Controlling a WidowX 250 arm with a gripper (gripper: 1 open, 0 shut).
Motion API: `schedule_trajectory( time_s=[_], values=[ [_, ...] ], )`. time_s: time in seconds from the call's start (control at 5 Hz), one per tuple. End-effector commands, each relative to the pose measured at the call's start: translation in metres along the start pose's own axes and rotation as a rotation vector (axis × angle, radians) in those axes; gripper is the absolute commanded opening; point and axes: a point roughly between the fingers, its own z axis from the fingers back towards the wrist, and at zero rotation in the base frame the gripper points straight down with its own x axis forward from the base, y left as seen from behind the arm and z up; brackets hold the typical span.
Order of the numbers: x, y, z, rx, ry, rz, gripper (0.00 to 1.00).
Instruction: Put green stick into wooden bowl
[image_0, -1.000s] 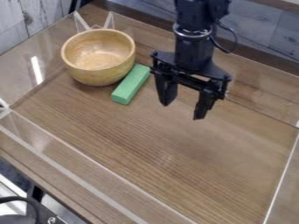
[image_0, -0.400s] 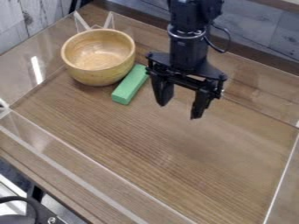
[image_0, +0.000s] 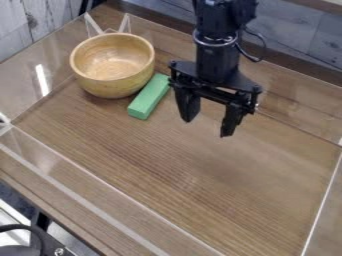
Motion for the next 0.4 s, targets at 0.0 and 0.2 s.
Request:
schedule_trajectory(
  time_s=[0.0, 0.2],
  values=[
    [0.0040, -0.0024, 0.0128, -0.006, -0.058, 0.004, 1.00],
    [0.0034, -0.0017, 0.0110, -0.003, -0.063, 0.004, 1.00]
  ],
)
